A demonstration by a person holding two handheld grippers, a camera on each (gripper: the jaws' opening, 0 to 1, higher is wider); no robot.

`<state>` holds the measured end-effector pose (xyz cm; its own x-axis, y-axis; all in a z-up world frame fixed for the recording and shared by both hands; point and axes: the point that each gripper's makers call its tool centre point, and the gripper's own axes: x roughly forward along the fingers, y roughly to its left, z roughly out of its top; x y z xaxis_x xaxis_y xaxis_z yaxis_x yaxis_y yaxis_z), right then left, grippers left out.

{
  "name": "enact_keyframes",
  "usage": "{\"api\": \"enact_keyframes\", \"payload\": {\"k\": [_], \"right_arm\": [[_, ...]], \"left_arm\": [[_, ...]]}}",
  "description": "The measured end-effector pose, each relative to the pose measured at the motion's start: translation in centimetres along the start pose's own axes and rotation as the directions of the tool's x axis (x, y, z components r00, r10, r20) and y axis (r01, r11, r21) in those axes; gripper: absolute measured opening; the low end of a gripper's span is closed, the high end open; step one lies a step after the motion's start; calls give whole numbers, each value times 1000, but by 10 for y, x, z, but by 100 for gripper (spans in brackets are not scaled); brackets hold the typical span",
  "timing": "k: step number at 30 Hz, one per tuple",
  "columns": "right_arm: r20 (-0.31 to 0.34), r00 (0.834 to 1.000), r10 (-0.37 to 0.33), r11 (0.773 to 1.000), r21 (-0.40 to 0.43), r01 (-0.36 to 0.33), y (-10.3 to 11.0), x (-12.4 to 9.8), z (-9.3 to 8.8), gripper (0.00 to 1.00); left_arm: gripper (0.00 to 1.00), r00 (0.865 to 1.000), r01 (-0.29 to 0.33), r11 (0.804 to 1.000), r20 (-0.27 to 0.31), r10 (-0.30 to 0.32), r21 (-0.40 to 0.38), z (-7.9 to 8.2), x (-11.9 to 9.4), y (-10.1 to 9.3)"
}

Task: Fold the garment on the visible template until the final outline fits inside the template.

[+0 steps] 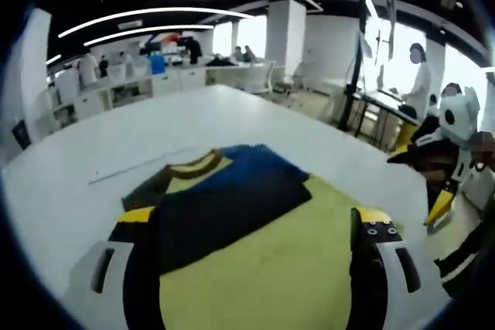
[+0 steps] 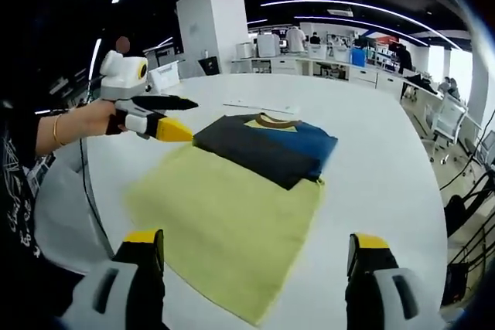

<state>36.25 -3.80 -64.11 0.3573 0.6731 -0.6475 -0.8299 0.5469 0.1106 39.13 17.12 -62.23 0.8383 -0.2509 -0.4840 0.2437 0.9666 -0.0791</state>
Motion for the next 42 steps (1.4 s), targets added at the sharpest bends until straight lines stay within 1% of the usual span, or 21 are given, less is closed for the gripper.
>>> {"api": "enact_keyframes", "payload": {"k": [1,2,3,6,7,8,11,13,14,15,16,18,20,24,26,29,32,34,38,42], "right_arm": [[-3,1000,2,1000,-1,-2,1,0,-1,99],[-7,1000,3,1000,-3,-3,2,1,-2,99],[-8,1000,4,1000,-3,-4,3,1,-3,99],[-6,1000,11,1000,5,-11,5,2,-4,99],[2,1000,24,1000,-2,-24,8,2,-4,99],[3,1000,25,1000,0,-25,9,3,-4,99],[1,999,36,999,4,-36,9,7,-8,98],[-2,999,35,999,12,-35,10,8,-10,98],[-1,999,33,999,12,-33,11,9,-12,97],[-3,1000,31,999,14,-31,11,9,-13,97],[-6,1000,30,999,15,-29,11,10,-16,97],[-11,1000,28,999,20,-28,12,11,-19,96],[-16,999,28,999,20,-27,13,11,-23,95],[-34,999,16,1000,20,-15,14,14,-34,93],[-47,999,9,1000,15,-8,14,15,-40,91],[-68,998,4,1000,15,-3,16,18,-52,88],[-78,997,-3,999,40,6,16,19,-61,85],[-88,996,-2,999,52,7,17,19,-67,81],[-107,994,-33,998,44,37,15,17,-77,76],[-123,991,-46,998,43,51,14,16,-83,66]], "left_arm": [[99,1000,-1,1000,-10,1,-12,-4,-3,1],[99,1000,-1,1000,-8,1,-12,-6,-7,1],[99,1000,-14,1000,-11,14,-24,-11,-13,4],[99,1000,-24,1000,-19,24,-8,-19,-25,7],[99,999,-30,1000,-22,30,-3,-23,-30,8],[99,999,-38,999,-19,38,-6,-24,-34,9],[99,999,-36,999,-25,35,-23,-33,-43,10],[98,999,-40,999,-31,40,-9,-41,-51,11],[96,998,-60,998,-25,60,0,-45,-56,15],[94,998,-55,998,-31,55,-4,-49,-58,16],[95,997,-59,998,-50,57,-27,-56,-62,18],[95,997,-63,998,-41,62,-25,-62,-69,20],[93,995,-82,996,-59,81,-19,-71,-75,23],[91,992,-83,996,-101,79,-30,-93,-85,21],[90,989,-95,995,-118,89,-41,-104,-92,21],[87,986,-98,993,-140,88,-63,-122,-101,16],[83,980,-112,990,-175,97,-82,-138,-109,13],[81,975,-131,986,-192,110,-105,-148,-114,12],[74,967,-151,981,-225,121,-123,-164,-121,9],[65,958,-183,971,-248,142,-152,-175,-125,12]]}}
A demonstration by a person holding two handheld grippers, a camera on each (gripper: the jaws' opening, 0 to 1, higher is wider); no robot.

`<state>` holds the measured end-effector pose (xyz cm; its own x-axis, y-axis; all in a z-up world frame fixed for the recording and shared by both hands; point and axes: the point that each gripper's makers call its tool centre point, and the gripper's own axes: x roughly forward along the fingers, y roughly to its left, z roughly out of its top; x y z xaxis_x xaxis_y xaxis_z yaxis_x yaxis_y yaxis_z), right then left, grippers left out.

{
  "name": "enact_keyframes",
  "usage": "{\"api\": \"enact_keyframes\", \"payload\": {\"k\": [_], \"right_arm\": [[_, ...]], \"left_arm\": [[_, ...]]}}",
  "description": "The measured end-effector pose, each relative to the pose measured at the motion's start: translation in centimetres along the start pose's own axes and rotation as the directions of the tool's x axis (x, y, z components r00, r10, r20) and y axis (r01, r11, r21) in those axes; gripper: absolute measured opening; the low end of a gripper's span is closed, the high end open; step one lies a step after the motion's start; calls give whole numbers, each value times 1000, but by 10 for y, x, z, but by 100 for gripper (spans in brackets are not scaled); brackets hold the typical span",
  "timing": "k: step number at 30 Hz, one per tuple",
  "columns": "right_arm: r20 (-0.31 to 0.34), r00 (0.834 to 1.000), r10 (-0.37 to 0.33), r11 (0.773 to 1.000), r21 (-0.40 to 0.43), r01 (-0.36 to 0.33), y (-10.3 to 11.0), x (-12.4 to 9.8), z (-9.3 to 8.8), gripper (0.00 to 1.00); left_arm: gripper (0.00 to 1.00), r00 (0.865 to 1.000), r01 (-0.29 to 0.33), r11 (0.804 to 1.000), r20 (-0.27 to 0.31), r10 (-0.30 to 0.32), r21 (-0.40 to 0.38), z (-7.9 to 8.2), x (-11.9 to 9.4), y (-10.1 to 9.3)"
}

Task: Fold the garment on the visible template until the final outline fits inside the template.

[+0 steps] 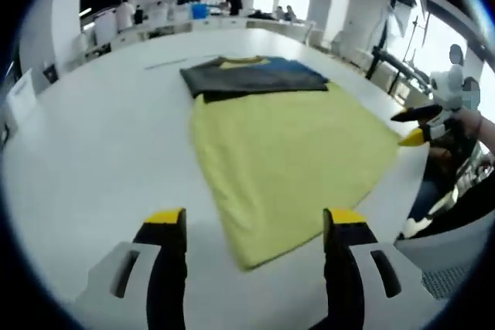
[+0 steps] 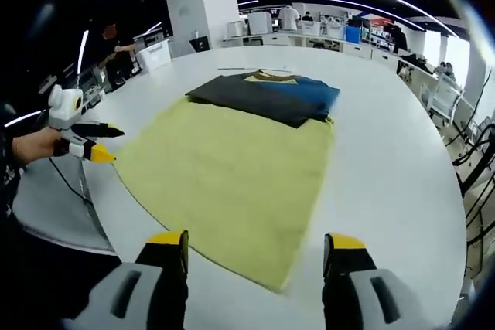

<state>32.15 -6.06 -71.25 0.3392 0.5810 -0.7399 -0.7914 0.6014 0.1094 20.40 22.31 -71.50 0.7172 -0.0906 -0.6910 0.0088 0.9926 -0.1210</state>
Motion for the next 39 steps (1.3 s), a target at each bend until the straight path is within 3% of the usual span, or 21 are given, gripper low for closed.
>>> {"api": "enact_keyframes", "payload": {"k": [11,17,20,28,31,39], "right_arm": [[-11,999,-46,998,45,47,-8,-2,-10,43],[-36,995,-88,991,101,91,-18,-5,-19,27],[-46,994,-97,989,104,102,-20,-6,-22,20],[-51,994,-94,986,132,100,-19,-4,-24,10],[-60,993,-98,986,132,105,-19,-4,-25,1],[-64,995,-79,986,141,87,-21,-6,-25,0]], "left_arm": [[35,997,-49,997,-55,46,-62,-23,-5,3],[21,996,-80,992,-55,75,-102,-23,-7,6],[13,993,-97,992,-72,91,-83,-25,-8,7],[6,989,-123,987,-98,113,-101,-25,-5,10],[2,988,-120,986,-113,106,-117,-27,-5,6],[0,985,-103,990,-146,88,-94,-30,-9,3]]}}
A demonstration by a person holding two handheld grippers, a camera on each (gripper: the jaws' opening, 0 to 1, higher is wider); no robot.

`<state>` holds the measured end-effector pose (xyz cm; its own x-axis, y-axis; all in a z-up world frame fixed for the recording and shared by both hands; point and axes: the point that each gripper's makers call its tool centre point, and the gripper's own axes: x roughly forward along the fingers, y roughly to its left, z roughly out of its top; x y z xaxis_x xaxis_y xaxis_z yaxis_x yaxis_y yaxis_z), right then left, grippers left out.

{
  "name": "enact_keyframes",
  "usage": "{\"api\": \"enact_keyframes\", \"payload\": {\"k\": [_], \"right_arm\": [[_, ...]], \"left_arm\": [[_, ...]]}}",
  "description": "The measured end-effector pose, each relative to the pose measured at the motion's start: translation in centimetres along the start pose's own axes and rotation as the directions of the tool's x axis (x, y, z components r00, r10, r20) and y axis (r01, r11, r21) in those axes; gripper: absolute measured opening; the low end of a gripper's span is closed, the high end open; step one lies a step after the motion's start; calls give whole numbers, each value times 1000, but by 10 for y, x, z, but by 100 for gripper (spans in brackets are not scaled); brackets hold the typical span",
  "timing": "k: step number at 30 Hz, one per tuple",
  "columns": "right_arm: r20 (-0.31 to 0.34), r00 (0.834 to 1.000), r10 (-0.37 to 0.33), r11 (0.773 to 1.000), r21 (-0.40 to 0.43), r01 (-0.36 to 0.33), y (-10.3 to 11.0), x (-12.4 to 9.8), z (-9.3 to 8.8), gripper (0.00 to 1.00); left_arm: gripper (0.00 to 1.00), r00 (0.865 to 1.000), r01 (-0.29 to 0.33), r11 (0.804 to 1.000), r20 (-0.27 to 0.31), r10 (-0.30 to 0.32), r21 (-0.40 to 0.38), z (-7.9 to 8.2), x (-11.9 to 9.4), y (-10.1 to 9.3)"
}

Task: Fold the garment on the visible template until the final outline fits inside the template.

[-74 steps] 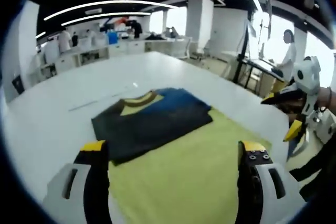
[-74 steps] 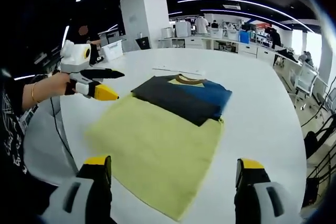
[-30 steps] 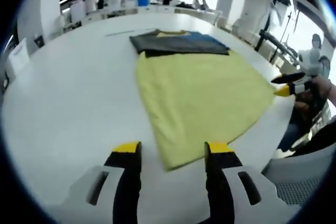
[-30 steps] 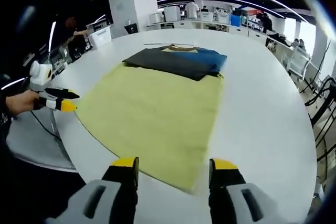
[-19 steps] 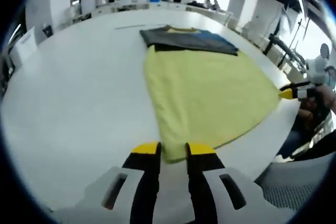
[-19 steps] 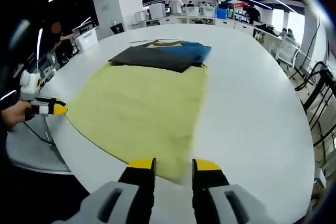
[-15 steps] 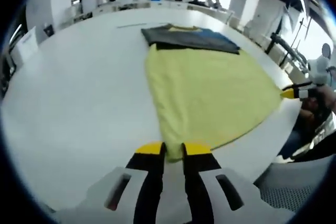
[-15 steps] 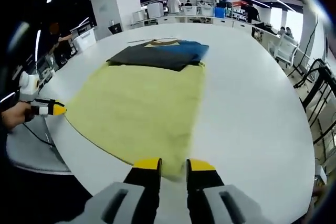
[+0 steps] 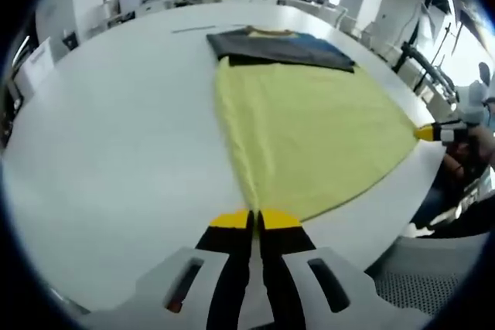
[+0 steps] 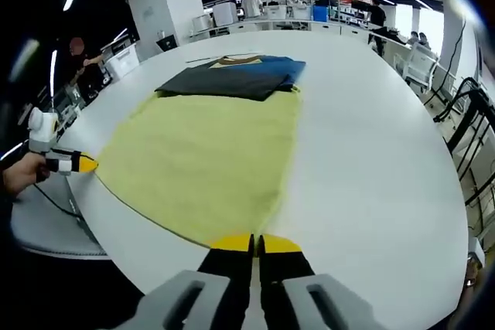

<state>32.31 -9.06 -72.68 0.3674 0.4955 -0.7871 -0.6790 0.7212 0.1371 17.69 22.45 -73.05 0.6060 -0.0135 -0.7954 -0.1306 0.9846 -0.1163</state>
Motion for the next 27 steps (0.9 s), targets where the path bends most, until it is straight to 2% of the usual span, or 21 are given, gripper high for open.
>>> {"api": "enact_keyframes", "payload": {"k": [9,13,19,27], "right_arm": [[-19,1000,17,1000,-14,-17,-3,-5,-11,0],[-26,999,26,1000,-7,-26,0,-8,-17,0],[-38,999,38,999,-9,-39,8,-13,-31,0],[-48,998,43,999,-12,-43,20,-21,-40,0]], "left_arm": [[0,999,24,1000,-37,-24,9,-12,-11,-2],[0,999,16,999,-42,-15,29,-19,-17,-2],[0,998,11,1000,-59,-12,-10,-30,-25,0],[0,997,20,999,-79,-23,-35,-39,-32,-3]]}}
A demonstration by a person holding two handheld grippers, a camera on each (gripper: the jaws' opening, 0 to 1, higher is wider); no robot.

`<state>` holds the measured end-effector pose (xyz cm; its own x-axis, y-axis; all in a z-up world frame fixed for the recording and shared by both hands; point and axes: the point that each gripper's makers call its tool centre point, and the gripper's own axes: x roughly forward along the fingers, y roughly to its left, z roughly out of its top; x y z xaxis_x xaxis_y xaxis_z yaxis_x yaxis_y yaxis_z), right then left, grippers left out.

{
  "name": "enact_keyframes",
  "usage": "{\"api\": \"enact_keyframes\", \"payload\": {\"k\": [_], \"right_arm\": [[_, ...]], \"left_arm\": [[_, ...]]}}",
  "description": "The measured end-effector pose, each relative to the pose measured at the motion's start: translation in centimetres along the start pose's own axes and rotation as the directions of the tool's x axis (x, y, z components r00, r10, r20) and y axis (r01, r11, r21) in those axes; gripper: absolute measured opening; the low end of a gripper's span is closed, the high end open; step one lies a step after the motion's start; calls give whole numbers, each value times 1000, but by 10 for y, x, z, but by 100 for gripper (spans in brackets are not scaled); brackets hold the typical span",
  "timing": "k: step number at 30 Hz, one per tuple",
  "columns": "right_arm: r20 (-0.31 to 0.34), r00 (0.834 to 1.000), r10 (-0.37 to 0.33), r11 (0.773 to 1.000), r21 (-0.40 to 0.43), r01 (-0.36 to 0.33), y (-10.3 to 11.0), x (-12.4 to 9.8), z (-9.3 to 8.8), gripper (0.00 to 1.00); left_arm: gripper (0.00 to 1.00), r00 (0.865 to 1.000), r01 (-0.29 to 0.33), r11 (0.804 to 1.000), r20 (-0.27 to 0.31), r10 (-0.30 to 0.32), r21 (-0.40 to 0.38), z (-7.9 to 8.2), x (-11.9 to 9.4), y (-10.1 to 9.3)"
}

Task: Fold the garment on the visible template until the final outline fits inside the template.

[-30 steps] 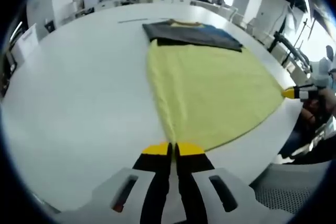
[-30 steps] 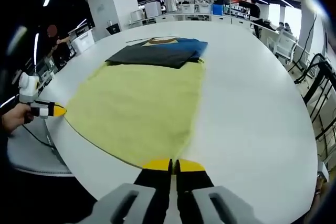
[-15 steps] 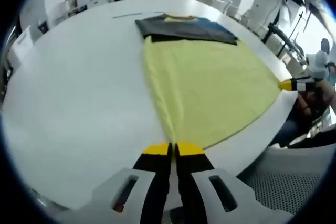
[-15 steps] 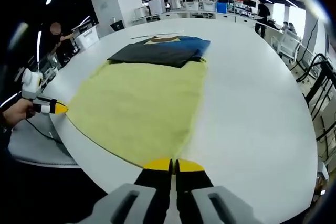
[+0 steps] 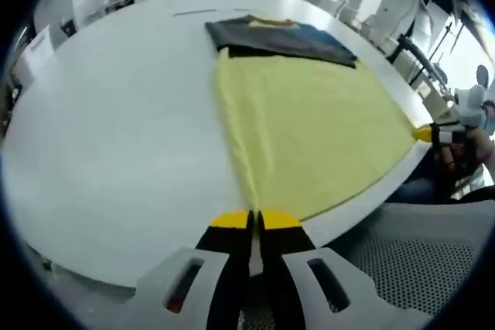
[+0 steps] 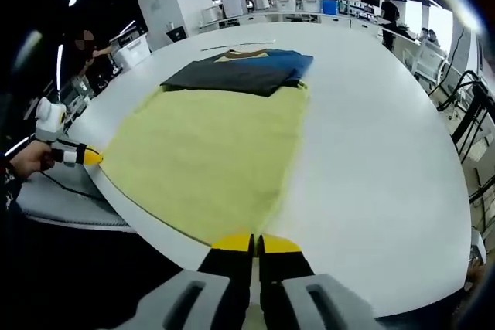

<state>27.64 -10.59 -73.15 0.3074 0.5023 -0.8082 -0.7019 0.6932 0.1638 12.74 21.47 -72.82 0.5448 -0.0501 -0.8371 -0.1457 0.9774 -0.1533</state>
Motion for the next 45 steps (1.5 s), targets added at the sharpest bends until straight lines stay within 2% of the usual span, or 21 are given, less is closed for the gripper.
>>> {"api": "enact_keyframes", "payload": {"k": [12,29,35,45], "right_arm": [[-28,999,16,1000,-18,-16,18,-8,-16,0],[-49,998,30,999,-15,-30,23,-18,-26,0],[-20,999,32,999,-20,-32,25,-32,-11,0],[96,995,41,998,-44,-37,24,-64,39,0]], "left_arm": [[0,999,5,1000,-38,-5,-3,-14,-9,0],[0,998,26,999,-62,-28,-30,-25,-23,-3],[0,998,43,997,-36,-45,-58,-8,-39,-8],[0,997,65,997,41,-62,-51,34,-68,-10]]}}
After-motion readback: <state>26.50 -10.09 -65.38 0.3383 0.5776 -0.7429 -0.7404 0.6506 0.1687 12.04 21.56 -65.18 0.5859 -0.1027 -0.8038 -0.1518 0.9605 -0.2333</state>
